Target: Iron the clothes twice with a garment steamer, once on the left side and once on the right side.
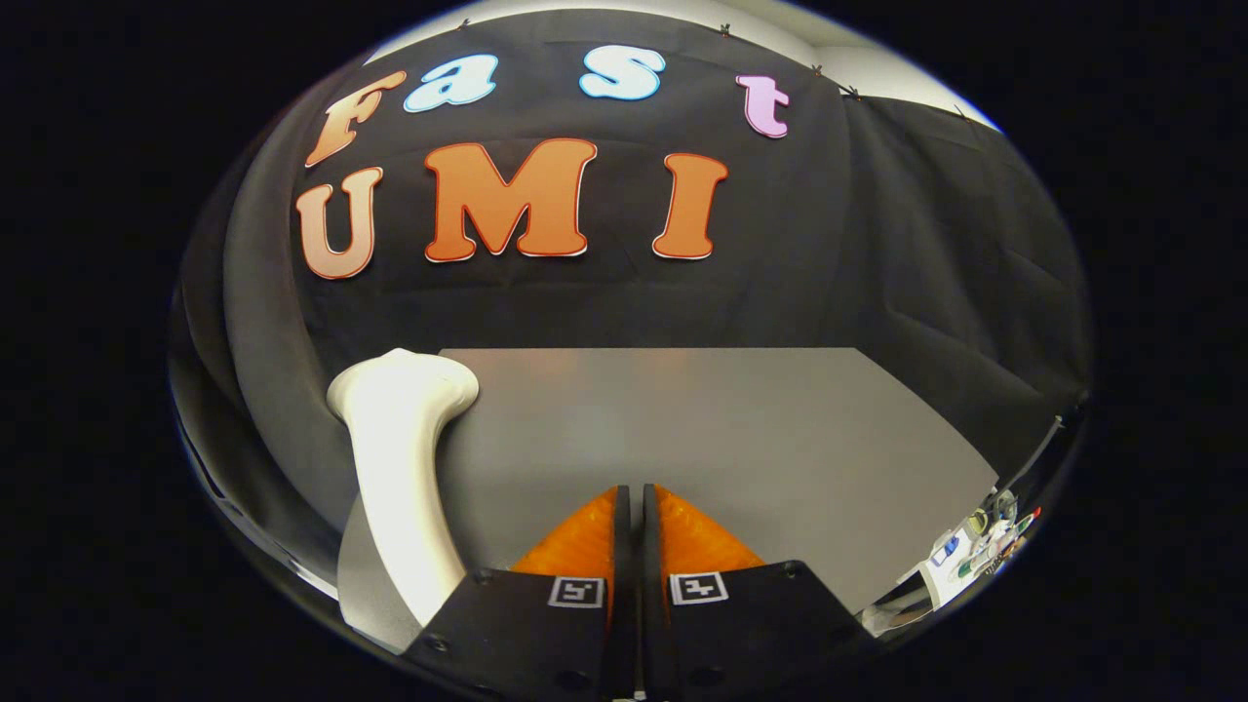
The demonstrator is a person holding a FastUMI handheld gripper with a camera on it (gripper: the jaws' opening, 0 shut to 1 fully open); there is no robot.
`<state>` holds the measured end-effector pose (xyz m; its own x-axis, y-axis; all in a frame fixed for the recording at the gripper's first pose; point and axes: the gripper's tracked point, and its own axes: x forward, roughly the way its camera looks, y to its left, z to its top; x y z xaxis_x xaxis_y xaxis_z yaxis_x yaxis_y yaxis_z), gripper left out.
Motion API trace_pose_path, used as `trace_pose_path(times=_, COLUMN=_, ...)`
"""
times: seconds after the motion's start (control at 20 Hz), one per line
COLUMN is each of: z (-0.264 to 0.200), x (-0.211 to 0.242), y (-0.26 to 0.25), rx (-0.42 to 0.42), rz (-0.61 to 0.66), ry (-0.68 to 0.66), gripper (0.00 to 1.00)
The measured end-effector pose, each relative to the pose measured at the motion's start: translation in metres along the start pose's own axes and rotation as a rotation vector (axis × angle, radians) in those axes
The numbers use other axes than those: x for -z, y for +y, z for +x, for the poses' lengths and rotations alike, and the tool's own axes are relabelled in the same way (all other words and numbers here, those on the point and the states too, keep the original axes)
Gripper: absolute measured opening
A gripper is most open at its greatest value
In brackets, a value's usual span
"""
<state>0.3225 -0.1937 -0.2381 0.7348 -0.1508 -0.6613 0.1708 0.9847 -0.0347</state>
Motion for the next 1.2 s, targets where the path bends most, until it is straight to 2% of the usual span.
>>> trace_pose_path(times=0.15, z=-0.007, x=-0.001, y=-0.012, rx=0.054, rz=-0.022, ry=0.016, gripper=0.14)
trace_pose_path(times=0.3, z=-0.019, x=-0.01, y=-0.015, rx=0.071, rz=-0.02, ry=0.016, gripper=0.56)
trace_pose_path(times=0.45, z=-0.037, x=-0.022, y=-0.022, rx=0.106, rz=-0.029, ry=-0.005, gripper=0.78)
trace_pose_path(times=0.55, z=-0.05, x=-0.03, y=-0.031, rx=0.185, rz=-0.059, ry=-0.013, gripper=0.96)
trace_pose_path(times=0.65, z=-0.069, x=-0.044, y=-0.04, rx=0.267, rz=-0.123, ry=-0.023, gripper=0.96)
trace_pose_path(times=0.7, z=-0.073, x=-0.058, y=-0.029, rx=0.248, rz=-0.135, ry=-0.057, gripper=0.96)
trace_pose_path(times=0.85, z=-0.068, x=-0.083, y=0.034, rx=0.084, rz=-0.156, ry=-0.122, gripper=0.96)
trace_pose_path(times=0.95, z=-0.061, x=-0.072, y=0.063, rx=-0.001, rz=-0.15, ry=-0.098, gripper=0.96)
trace_pose_path(times=1.1, z=-0.055, x=-0.053, y=0.115, rx=-0.203, rz=-0.077, ry=-0.086, gripper=0.96)
trace_pose_path(times=1.2, z=-0.041, x=-0.035, y=0.115, rx=-0.223, rz=-0.043, ry=-0.047, gripper=0.96)
